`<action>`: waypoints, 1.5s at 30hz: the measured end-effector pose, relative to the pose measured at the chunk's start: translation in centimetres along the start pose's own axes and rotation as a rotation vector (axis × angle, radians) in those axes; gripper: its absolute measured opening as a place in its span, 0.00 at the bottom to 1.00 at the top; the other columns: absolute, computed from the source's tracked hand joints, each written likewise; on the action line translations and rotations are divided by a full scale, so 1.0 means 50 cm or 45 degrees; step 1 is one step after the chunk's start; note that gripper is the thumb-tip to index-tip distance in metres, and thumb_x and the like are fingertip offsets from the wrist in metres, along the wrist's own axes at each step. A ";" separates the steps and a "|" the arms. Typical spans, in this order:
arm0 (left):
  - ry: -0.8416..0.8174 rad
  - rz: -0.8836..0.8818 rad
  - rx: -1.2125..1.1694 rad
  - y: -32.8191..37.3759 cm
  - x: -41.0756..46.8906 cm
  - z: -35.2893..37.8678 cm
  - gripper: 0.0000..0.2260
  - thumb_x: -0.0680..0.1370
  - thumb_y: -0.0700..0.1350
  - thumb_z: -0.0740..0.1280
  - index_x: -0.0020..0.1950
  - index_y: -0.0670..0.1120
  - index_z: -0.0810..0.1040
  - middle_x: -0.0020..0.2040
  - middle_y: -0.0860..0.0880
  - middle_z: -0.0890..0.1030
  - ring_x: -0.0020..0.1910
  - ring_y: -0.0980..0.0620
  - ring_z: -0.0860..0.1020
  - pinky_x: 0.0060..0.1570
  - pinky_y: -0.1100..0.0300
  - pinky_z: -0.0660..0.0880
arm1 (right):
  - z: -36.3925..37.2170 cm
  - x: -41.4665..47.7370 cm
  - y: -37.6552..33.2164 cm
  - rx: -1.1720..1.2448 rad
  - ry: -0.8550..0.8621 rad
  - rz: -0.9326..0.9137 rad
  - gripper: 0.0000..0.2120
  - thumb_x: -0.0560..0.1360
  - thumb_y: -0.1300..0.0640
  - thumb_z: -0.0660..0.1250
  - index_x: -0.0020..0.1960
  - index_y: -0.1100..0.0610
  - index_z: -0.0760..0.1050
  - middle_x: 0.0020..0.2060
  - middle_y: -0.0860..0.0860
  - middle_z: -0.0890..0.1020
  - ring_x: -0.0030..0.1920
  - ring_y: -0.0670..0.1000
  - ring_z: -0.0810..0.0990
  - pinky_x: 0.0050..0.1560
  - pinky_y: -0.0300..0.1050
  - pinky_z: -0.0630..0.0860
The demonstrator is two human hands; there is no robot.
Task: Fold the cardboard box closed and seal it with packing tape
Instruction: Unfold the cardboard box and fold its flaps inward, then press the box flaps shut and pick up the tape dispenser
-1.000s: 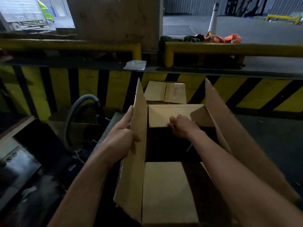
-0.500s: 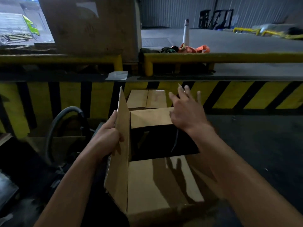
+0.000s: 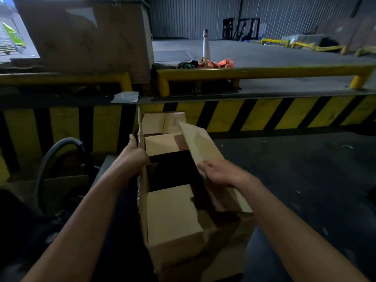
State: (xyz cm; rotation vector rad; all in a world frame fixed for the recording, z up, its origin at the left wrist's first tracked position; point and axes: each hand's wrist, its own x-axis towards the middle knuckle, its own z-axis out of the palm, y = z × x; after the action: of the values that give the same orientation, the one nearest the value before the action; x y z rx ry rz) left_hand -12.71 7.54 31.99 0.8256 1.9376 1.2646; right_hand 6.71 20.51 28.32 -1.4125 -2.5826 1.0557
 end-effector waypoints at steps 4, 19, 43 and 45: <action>-0.058 0.015 0.118 -0.003 0.031 0.025 0.34 0.79 0.40 0.66 0.82 0.56 0.55 0.56 0.49 0.74 0.49 0.51 0.74 0.51 0.54 0.75 | 0.073 -0.008 0.035 -0.022 0.071 -0.105 0.16 0.83 0.49 0.54 0.62 0.52 0.77 0.58 0.55 0.80 0.56 0.56 0.78 0.58 0.54 0.74; -0.183 0.218 1.225 -0.168 0.217 0.130 0.27 0.84 0.57 0.54 0.82 0.51 0.56 0.81 0.42 0.58 0.80 0.35 0.53 0.74 0.28 0.52 | 0.218 -0.049 0.025 -0.299 0.124 0.058 0.32 0.80 0.36 0.45 0.80 0.48 0.44 0.79 0.58 0.44 0.78 0.61 0.40 0.73 0.68 0.39; -0.079 0.163 1.381 -0.101 0.564 0.085 0.44 0.72 0.78 0.55 0.80 0.52 0.63 0.75 0.37 0.68 0.72 0.34 0.68 0.68 0.37 0.66 | 0.257 -0.094 0.099 0.638 0.796 0.547 0.50 0.71 0.29 0.60 0.76 0.44 0.29 0.68 0.46 0.18 0.78 0.54 0.41 0.70 0.48 0.58; -0.063 0.174 1.320 -0.092 0.564 0.088 0.45 0.71 0.78 0.59 0.78 0.48 0.66 0.73 0.37 0.71 0.70 0.34 0.71 0.67 0.39 0.69 | 0.248 -0.085 0.113 0.694 0.833 0.509 0.51 0.73 0.33 0.62 0.76 0.46 0.28 0.71 0.47 0.21 0.77 0.49 0.39 0.66 0.41 0.56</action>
State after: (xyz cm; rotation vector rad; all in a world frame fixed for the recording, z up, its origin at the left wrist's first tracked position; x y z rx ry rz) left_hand -26.00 30.71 20.95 1.4616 2.4984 0.1949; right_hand 9.49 12.55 16.78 -1.7510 -1.4671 0.9903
